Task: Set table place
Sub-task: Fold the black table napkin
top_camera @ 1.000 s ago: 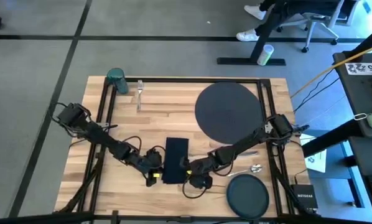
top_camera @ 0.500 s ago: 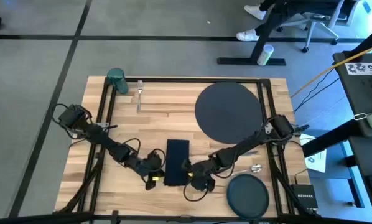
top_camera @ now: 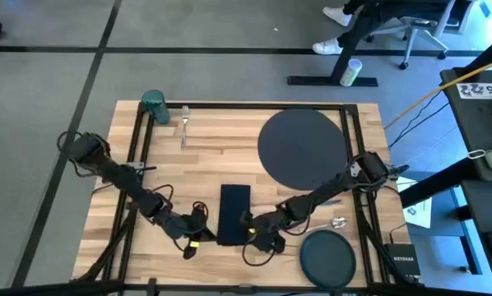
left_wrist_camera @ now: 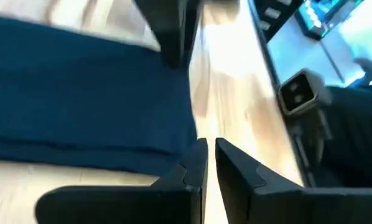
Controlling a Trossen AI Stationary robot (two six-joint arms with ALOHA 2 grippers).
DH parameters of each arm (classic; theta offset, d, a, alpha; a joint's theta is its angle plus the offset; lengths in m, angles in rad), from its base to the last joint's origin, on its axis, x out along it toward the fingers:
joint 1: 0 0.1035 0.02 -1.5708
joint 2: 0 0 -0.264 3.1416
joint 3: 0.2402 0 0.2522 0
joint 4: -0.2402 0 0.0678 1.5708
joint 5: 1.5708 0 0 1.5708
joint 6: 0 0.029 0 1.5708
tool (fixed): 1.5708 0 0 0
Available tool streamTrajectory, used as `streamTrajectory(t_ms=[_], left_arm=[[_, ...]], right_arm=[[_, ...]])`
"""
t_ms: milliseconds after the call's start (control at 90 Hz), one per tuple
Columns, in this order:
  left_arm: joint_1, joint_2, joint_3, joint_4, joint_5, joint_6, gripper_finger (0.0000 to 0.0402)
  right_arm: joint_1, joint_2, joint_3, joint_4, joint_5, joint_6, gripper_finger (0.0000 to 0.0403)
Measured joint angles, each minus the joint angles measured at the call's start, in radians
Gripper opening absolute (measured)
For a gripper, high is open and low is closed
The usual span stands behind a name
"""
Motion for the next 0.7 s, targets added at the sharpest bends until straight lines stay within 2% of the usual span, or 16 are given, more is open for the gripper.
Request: streamTrajectory(t_ms=[156,456,700], left_arm=[[0.042,0.000,0.000,-0.002,-0.001,0.011,0.0014],[0.081,0.000,0.000,0.001,0.027,0.052,0.0014],[0.081,0.000,0.000,0.004,0.028,0.054,0.0014]], right_arm=[[0.000,0.000,0.000,-0.004,-0.006,0.028,0.0094],[0.000,-0.001,0.000,-0.053,-0.007,0.049,0.0050],[0.000,-0.001,0.043,-0.053,-0.005,0.049,0.0052]])
